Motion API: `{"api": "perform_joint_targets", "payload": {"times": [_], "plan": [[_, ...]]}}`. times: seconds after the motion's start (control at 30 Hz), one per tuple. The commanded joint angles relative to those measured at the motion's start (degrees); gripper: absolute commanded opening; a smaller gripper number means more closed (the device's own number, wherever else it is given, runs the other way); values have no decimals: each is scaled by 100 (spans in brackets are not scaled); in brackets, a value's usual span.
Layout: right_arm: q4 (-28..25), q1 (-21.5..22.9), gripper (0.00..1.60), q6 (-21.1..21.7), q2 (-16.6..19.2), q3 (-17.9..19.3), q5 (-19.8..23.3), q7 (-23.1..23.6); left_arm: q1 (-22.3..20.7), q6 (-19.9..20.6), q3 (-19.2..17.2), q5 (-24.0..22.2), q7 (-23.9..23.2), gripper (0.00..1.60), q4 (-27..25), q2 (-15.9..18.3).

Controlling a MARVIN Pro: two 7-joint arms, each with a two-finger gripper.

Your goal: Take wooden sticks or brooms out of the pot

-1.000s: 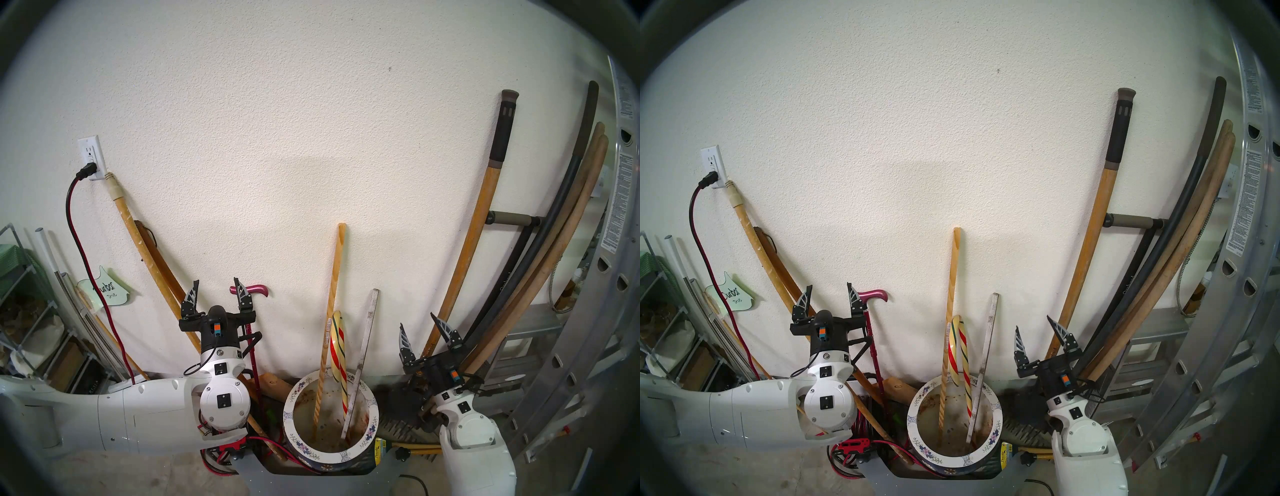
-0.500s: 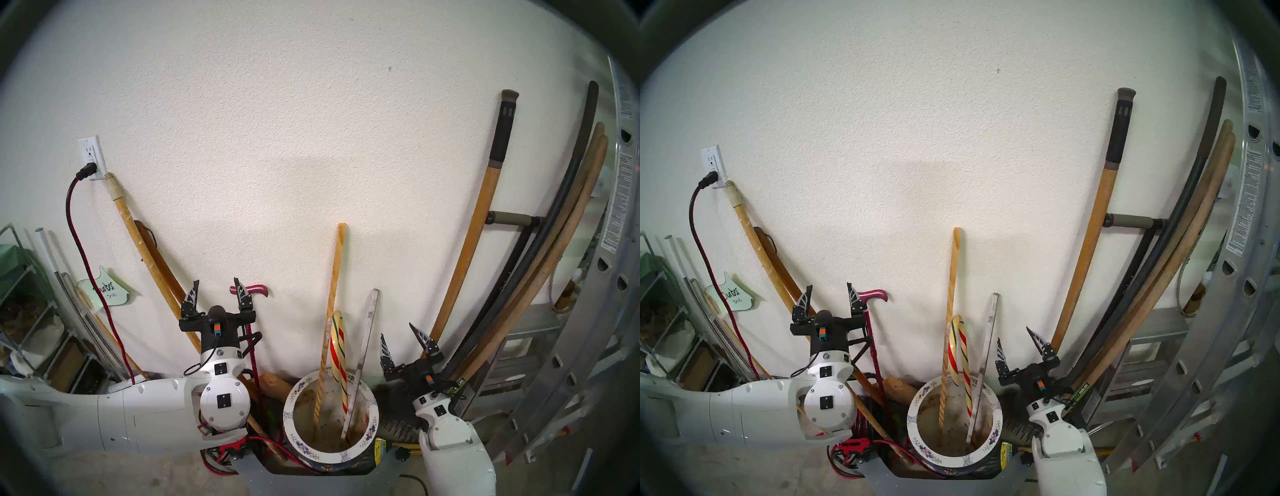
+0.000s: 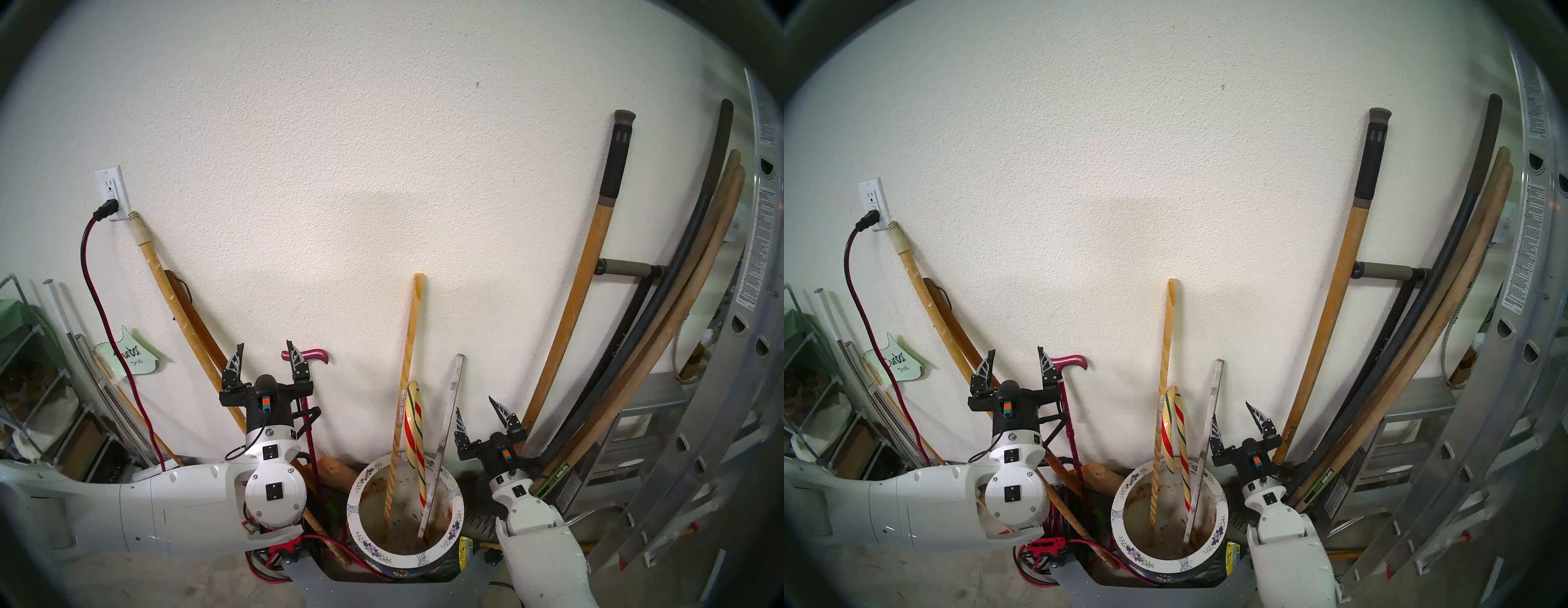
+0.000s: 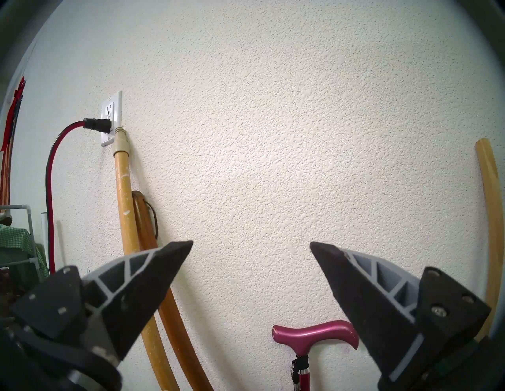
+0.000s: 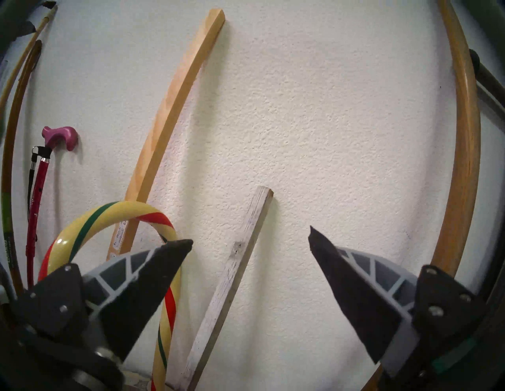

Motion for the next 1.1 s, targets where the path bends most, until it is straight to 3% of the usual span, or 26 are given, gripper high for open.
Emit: {"api": "perform_joint_targets", "payload": {"times": [0.0, 0.37, 0.6, 0.63, 0.7, 1.07], "plan": [[606, 677, 160, 100, -31, -91, -173, -267, -9, -1, -8, 5, -4, 160, 0, -2], [1403, 1319, 160, 158, -59, -187, -389, -550, -10, -1, -7, 4, -4, 160, 0, -1], [2246, 1890, 160, 42, -79, -188, -520, -789, -10, -1, -6, 4, -4, 160, 0, -1], [2144, 1835, 160, 120, -93, -199, -524, -813, -11, -1, -6, 4, -4, 160, 0, -1], [2473, 2064, 160, 74, -99, -197, -584, -901, -11, -1, -6, 3, -4, 160, 0, -1], [3186, 2705, 160, 363, -209, -248, -858, -1379, -12, -1, -4, 2, -4, 160, -1, 0]]}}
